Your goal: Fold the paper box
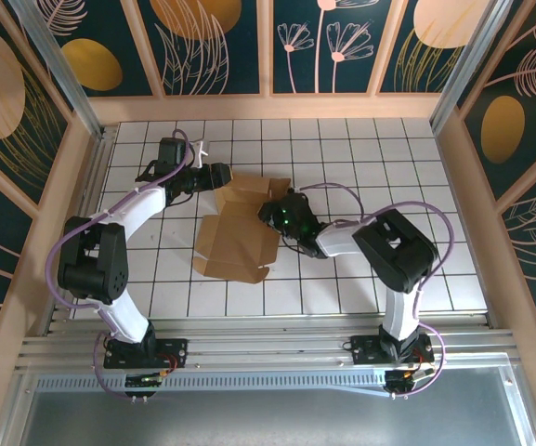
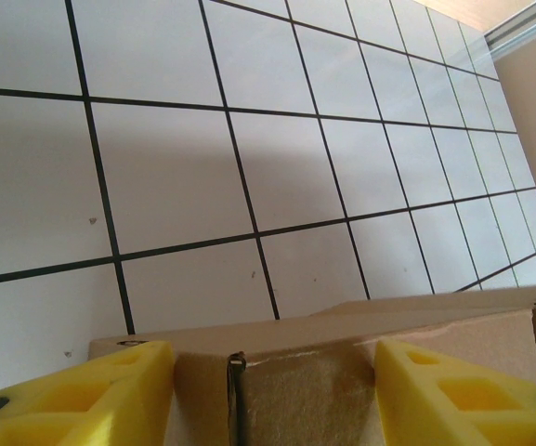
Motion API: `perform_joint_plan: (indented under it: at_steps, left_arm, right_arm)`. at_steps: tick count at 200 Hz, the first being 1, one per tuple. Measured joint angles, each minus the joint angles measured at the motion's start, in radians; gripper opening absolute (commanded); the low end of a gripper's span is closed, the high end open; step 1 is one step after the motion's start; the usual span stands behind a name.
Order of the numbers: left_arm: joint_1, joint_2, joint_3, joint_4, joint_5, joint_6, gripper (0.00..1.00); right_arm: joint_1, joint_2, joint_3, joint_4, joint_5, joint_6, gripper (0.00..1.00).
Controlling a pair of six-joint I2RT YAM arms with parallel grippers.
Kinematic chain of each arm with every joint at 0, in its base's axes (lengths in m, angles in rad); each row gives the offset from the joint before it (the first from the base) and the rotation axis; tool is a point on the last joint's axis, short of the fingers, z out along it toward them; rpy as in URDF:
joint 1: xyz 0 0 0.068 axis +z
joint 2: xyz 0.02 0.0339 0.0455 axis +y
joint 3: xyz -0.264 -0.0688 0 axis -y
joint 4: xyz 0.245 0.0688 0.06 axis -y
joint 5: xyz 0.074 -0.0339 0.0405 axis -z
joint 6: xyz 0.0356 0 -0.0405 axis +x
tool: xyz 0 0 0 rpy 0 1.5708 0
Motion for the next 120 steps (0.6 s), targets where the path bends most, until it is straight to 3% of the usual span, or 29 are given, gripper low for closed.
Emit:
perform_joint_plan:
  at_steps: [48, 76, 95, 120]
  left_arm:
    - [0.000, 0.000, 0.000, 0.000, 0.001, 0.000, 0.57]
    - [0.000, 0.000, -0.001, 0.000, 0.001, 0.000, 0.57]
    - [0.000, -0.002, -0.006, 0.007, 0.002, 0.000, 0.57]
    - [0.000, -0.002, -0.010, 0.013, 0.002, 0.000, 0.57]
  right_arm:
    - [0.052, -0.262, -0.107, -0.067, -0.036, -0.135, 0.53]
    - [0.052, -0.470, -0.129, -0.143, -0.060, -0.289, 0.65]
    - [-0.026, -0.588, -0.115, -0.210, -0.044, -0.408, 0.65]
    - [-0.253, -0.600, -0.068, -0.264, -0.089, -0.531, 0.55]
